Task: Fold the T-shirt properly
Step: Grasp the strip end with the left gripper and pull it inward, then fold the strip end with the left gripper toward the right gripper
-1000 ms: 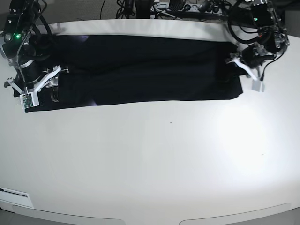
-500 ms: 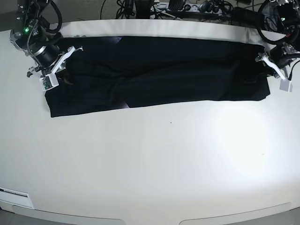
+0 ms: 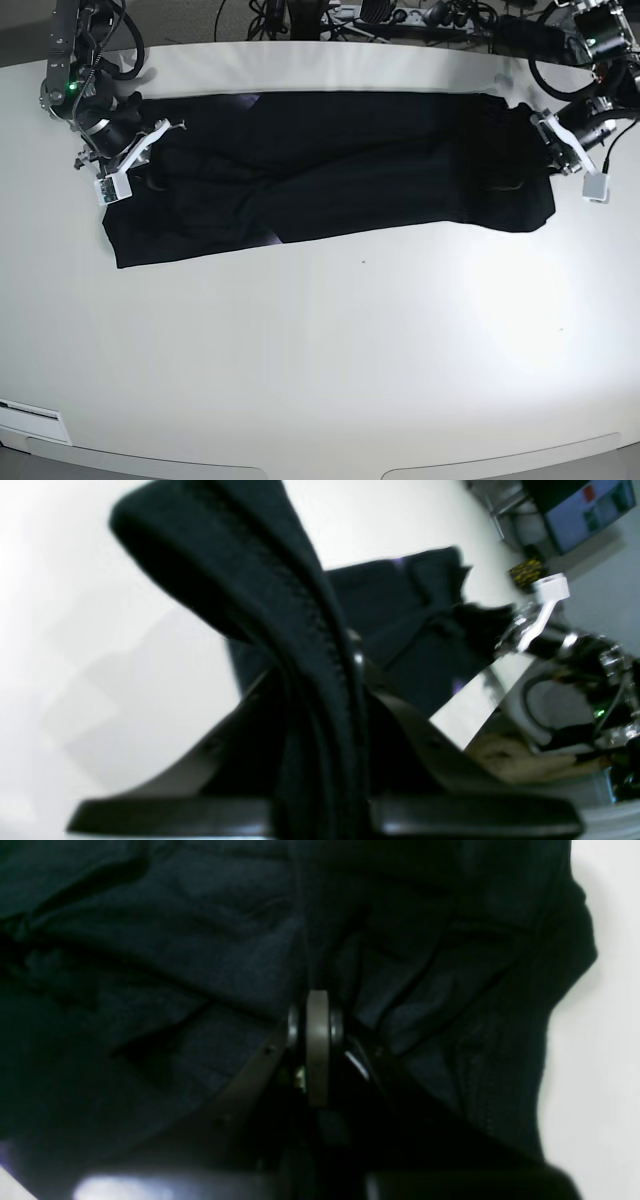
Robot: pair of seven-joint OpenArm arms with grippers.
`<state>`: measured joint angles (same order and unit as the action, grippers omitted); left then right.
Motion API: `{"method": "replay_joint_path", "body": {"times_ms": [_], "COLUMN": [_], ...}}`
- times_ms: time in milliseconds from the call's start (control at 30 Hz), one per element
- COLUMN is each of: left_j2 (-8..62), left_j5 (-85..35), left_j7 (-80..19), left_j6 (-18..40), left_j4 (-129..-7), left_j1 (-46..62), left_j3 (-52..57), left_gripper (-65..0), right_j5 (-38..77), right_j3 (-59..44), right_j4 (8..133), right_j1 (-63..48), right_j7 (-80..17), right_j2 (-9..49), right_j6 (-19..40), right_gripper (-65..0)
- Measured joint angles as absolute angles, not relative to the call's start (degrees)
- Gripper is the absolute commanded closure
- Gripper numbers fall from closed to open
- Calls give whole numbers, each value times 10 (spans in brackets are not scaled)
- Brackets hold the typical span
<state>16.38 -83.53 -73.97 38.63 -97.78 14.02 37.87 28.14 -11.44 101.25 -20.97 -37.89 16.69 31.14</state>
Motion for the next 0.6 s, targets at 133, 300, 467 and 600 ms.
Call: {"method": "replay_joint_path", "body": {"times_ms": [133,300,467,600], "left_j2": [112,48,38,37], "left_j5": [-835,-833,-746,-719], "left_j7": [-739,-737,-638,-640], "left_j6": [391,393,393,393], "left_j4": [-991,-991,-991,-991], "left_j1": [127,123,103,102], "left_j3": [331,250,194,151], "left_gripper": [0,0,0,0], "right_j5": [279,279,281,288], "right_j3": [-115,-114,-114,-114], "right_j4": [1013,1013,1013,1013], "right_j1": [-210,-210,-209,-209], "right_j7": [-381,-382,-391,-397], "right_j2": [167,170,171,181], "right_j6": [311,314,314,314], "right_gripper": [0,0,0,0]}}
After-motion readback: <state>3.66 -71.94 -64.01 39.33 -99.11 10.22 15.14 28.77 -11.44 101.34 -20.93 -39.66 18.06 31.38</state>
